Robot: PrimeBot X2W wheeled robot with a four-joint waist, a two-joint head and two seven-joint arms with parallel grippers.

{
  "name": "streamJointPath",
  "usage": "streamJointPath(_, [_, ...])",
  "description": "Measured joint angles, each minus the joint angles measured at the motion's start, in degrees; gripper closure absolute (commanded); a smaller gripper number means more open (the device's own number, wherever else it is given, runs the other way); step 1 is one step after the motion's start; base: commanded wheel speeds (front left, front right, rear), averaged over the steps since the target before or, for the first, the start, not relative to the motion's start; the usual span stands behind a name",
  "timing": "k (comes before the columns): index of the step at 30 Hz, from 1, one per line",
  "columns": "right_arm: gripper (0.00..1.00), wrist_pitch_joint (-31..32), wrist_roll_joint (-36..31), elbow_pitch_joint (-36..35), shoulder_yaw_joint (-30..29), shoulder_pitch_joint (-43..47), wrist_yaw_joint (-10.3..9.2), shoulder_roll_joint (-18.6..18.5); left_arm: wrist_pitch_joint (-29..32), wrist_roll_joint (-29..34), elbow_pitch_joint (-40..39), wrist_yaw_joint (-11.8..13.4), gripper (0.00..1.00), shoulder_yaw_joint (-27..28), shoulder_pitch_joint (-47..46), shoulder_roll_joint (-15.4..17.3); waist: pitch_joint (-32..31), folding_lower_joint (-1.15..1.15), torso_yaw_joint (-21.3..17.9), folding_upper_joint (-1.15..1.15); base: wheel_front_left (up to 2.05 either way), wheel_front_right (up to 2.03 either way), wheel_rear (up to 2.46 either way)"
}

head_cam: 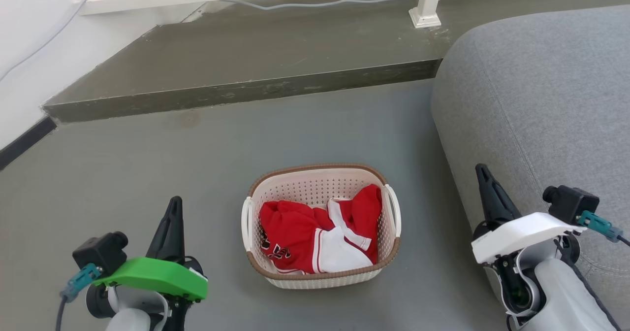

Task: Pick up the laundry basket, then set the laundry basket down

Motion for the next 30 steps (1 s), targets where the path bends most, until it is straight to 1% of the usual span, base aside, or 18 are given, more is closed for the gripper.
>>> streamJointPath(9, [1.00, 1.5, 4.8, -0.3, -1.9, 0.0, 0.19, 0.5, 1.6, -5.1, 0.0, -0.4, 1.00, 1.2, 0.0, 0.0, -0.3, 0.00, 0.4, 0.00, 0.00, 0.00, 0.00])
streamJointPath(12, [1.00, 2.1, 6.7, -0.4, -2.6, 0.0, 0.49, 0.6, 2.1, -6.7, 0.0, -0.4, 1.00, 1.6, 0.0, 0.0, -0.5, 0.00, 0.5, 0.00, 0.00, 0.00, 0.00])
streamJointPath(30, [1.00, 5.7, 17.3, -0.8, -6.2, 0.7, 0.77, 1.4, 5.5, -17.3, 0.1, -0.5, 1.00, 4.1, 0.0, 0.0, -1.1, 0.00, 1.3, 0.00, 0.00, 0.00, 0.00])
